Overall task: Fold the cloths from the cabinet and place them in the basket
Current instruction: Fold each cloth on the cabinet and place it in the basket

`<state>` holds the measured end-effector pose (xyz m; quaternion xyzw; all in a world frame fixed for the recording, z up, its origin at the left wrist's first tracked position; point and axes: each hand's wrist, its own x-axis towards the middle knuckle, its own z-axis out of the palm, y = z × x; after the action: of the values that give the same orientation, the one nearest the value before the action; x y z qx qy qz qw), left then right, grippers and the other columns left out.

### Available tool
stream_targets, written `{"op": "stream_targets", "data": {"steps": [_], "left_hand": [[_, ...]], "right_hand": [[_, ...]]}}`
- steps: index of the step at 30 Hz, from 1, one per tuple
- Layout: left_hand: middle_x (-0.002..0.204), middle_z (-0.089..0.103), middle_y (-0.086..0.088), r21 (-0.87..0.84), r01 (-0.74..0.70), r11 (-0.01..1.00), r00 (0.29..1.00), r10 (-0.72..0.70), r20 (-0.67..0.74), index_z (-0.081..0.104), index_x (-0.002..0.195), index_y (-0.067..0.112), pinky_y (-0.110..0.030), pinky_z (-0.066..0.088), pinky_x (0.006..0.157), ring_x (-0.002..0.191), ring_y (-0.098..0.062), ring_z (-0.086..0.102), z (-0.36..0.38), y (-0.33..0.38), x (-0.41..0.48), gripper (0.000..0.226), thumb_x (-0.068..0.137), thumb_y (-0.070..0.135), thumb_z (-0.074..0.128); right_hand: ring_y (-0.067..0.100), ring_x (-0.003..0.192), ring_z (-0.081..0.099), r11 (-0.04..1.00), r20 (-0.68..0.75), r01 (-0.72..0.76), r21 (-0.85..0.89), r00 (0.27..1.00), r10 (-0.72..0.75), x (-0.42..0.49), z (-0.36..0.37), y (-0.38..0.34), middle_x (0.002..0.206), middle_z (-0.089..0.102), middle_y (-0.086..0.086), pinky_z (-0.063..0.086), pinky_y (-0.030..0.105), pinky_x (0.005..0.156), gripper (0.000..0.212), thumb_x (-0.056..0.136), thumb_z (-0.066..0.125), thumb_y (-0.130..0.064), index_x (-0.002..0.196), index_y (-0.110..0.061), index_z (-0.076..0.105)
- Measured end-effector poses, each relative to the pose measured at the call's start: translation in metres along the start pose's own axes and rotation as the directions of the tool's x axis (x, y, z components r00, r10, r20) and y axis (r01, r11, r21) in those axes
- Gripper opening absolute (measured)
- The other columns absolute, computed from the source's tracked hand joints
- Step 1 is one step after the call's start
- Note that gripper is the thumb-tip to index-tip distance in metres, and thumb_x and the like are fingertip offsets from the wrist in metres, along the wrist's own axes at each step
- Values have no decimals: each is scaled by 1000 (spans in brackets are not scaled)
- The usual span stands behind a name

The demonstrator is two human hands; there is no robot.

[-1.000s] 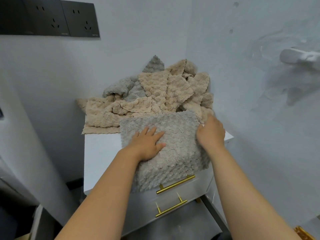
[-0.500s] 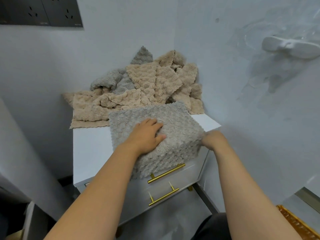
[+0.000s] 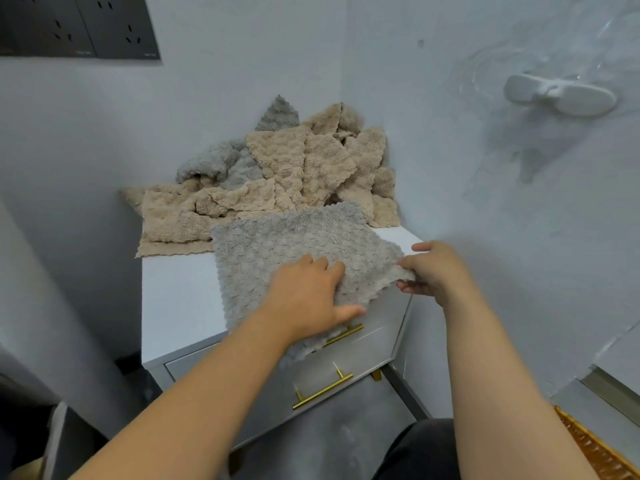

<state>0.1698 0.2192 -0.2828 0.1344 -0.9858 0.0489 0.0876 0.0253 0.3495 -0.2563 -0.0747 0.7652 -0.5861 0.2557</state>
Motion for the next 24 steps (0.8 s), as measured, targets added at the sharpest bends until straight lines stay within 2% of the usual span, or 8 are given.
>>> {"op": "stream_targets", "data": {"steps": [5,8,11,13,15,18,20,24], "left_hand": [[144,37,-6,114,64,991,997,-67,22,7,150,19,-47,39,98,127,-30,38,16,8,-8,108,70,88,31],[157,18,-7,56,135,989,988,-138,65,-2,152,17,-58,20,111,142,-31,18,21,13,-10,112,71,89,25],[160,3,-4,36,182,983,978,-185,96,-4,152,15,-62,7,113,147,-29,0,21,25,-13,108,75,84,27],[158,13,-4,-13,181,983,983,-181,34,11,150,15,-61,9,111,146,-28,5,22,30,-13,93,81,71,39],[142,41,-6,-60,132,989,987,-137,-85,43,133,14,-58,23,107,138,-30,27,20,31,-12,59,84,45,54],[89,63,-5,-197,49,979,941,-112,-320,66,80,11,-41,44,72,91,-30,55,22,29,-8,12,69,15,68],[82,56,-3,-329,36,944,926,-155,-343,65,73,9,-35,40,64,83,-26,51,16,28,-5,2,72,10,66],[70,43,5,-541,120,832,953,-250,-173,50,68,16,-29,28,57,74,-18,45,-2,20,2,23,91,18,53]], "right_hand": [[19,46,51,980,-18,156,126,988,-155,-11,1,-6,74,55,10,54,24,44,19,92,50,4,91,-6,66],[19,53,54,969,2,171,179,985,-174,-12,5,-9,73,56,10,57,25,49,27,92,41,11,93,1,66],[21,66,59,957,24,182,224,981,-192,-10,6,-11,83,61,15,57,24,53,34,87,35,19,102,4,62],[20,64,62,953,13,219,210,974,-227,-8,6,-10,84,62,16,56,21,54,33,84,41,22,102,3,61],[15,53,65,947,-5,258,191,965,-262,-4,5,-7,79,62,17,55,19,53,30,81,49,22,100,4,62],[12,48,59,943,-60,311,117,950,-306,0,3,-1,69,61,11,53,18,53,22,79,61,17,97,6,66],[14,57,54,914,-121,388,-115,908,-401,5,2,3,66,60,8,46,22,54,13,77,68,7,87,1,71],[27,87,55,741,-125,389,-547,837,-532,9,4,6,88,62,13,39,25,59,14,73,68,-1,81,-12,73]]}}
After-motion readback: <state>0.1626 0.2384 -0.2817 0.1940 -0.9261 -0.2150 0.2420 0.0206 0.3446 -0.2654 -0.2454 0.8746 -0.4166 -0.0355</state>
